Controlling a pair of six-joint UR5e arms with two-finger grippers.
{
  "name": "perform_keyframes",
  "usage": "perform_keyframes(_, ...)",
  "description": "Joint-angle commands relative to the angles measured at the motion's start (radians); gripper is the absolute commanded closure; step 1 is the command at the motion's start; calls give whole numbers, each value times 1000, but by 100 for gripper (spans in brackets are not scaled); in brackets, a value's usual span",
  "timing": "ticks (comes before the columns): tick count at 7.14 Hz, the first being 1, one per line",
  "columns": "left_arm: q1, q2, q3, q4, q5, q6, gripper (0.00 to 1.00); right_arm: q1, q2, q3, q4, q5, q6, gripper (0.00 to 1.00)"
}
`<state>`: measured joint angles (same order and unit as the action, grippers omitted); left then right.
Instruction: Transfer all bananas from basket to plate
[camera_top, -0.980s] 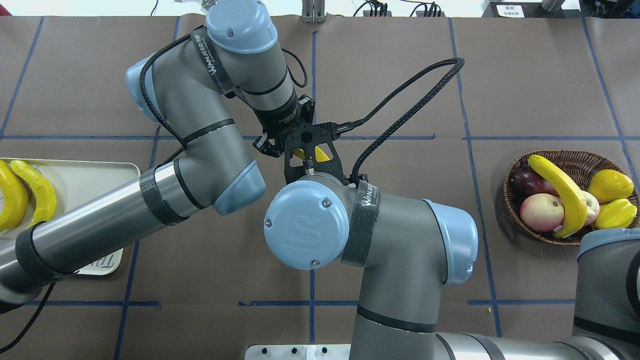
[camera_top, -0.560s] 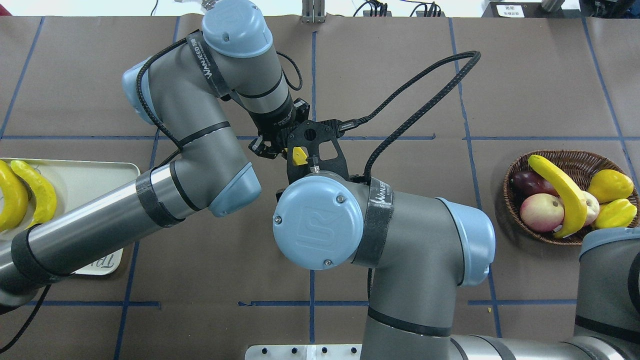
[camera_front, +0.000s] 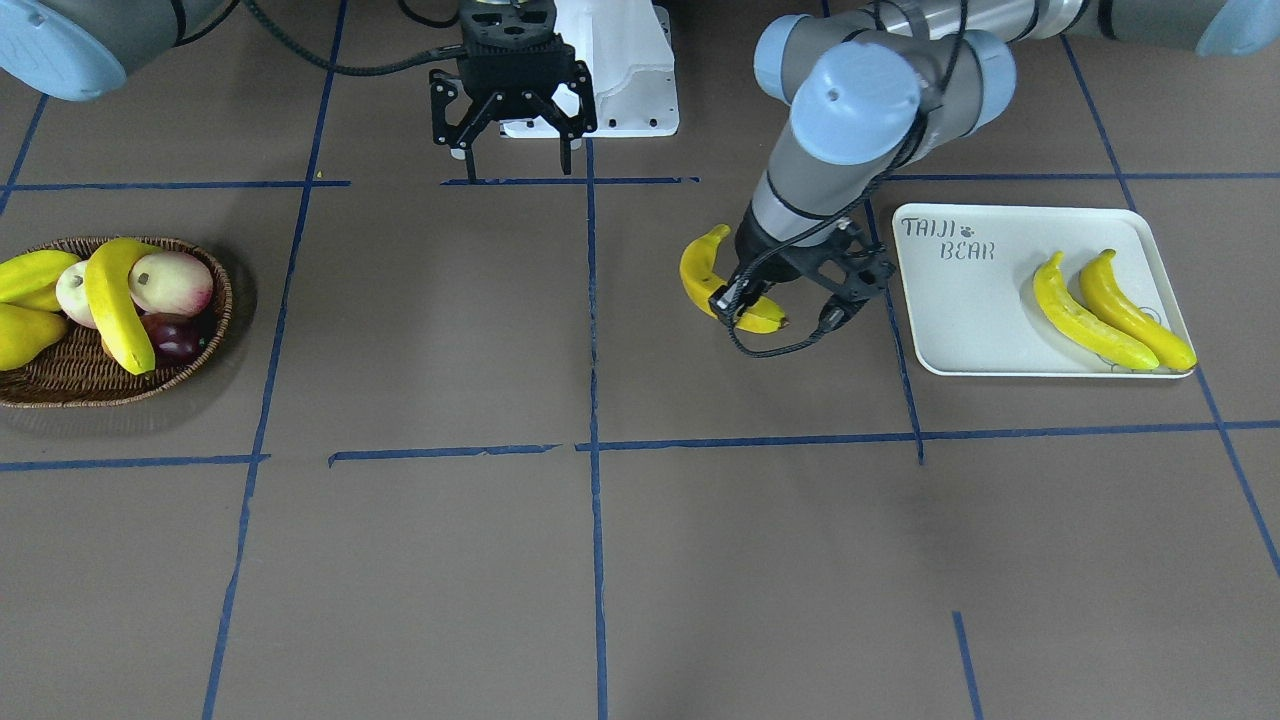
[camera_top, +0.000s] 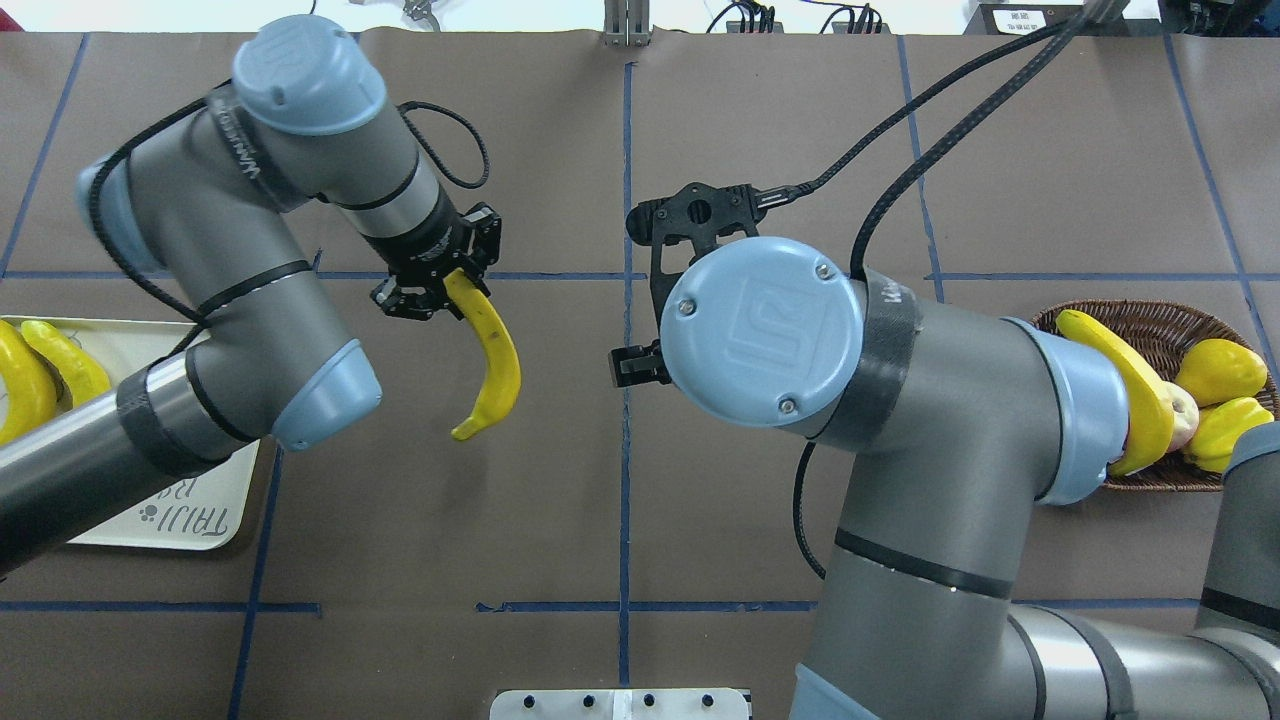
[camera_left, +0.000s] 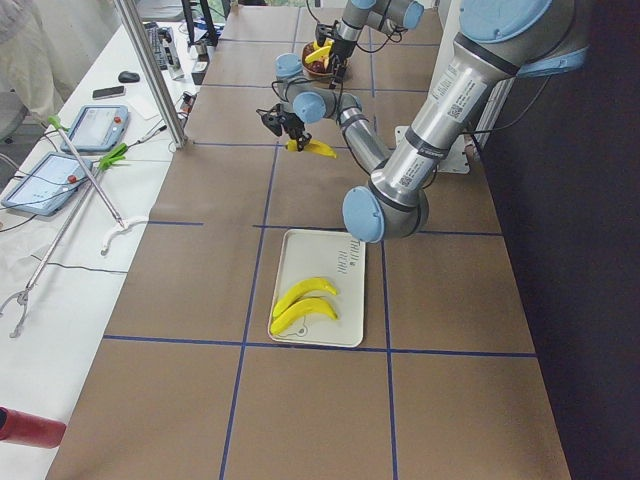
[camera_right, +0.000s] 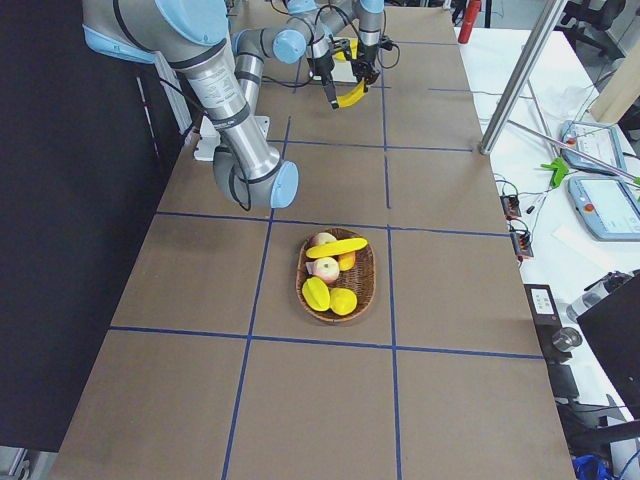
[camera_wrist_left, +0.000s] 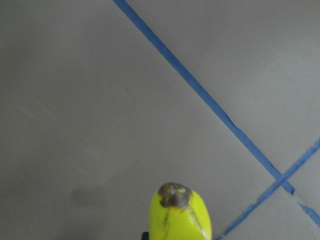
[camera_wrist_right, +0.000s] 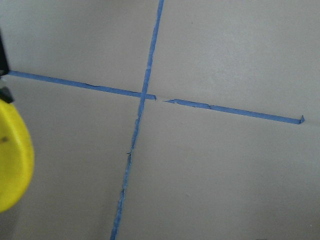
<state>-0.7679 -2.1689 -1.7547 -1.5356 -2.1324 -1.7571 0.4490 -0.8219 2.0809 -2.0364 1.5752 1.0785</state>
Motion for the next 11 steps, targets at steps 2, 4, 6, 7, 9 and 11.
perform_keyframes(2,-82,302,-218,83,-4,406,100,157,-112,4,7,175,-203,0)
perform_keyframes(4,-137,485,-227,54,-1,673,100,229,-175,-1,8,237,-279,0)
perform_keyframes(6,-137,590,-195,-59,0,711,100,270,-219,1,12,299,-345,0)
perform_keyframes(7,-137,631,-128,-207,-1,709,100,278,-226,-2,25,299,-359,0)
perform_keyframes(9,-172,629,-66,-302,2,718,1,286,-234,-2,30,302,-373,0)
perform_keyframes(11,-260,618,-88,-273,-49,813,0,299,-272,2,31,319,-411,0)
